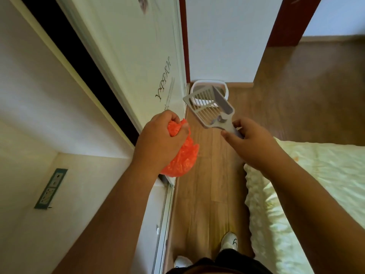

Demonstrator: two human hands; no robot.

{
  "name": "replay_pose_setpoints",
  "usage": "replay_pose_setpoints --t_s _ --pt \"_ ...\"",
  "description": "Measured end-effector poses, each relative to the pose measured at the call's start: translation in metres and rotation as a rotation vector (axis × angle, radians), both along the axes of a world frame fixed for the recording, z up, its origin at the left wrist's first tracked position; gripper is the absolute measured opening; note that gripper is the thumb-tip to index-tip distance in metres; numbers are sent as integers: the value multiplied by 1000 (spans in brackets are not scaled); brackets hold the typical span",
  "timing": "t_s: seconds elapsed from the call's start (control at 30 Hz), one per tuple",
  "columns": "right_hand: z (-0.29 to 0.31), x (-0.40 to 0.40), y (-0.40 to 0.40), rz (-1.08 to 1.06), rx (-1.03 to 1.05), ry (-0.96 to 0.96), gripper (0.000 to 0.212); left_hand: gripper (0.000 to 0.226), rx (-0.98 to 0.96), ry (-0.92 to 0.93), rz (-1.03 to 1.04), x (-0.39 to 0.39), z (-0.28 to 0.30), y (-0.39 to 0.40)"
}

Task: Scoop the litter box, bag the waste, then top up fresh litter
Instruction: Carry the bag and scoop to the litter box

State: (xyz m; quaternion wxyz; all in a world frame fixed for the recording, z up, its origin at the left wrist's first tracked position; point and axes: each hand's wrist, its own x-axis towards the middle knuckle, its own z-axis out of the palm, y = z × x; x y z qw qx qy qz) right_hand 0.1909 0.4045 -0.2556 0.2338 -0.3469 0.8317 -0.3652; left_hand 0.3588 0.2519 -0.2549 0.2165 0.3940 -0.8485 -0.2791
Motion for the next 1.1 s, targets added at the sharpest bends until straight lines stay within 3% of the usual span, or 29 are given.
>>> replay_pose_setpoints --t_s 0.7,1.1 --pt "5 -159 41 -42 69 17 38 19 -12 -53 -86 -161 -1 16" --pt "-8 -202 -12 -133 103 39 38 18 -22 -19 -163 -226 -12 -72"
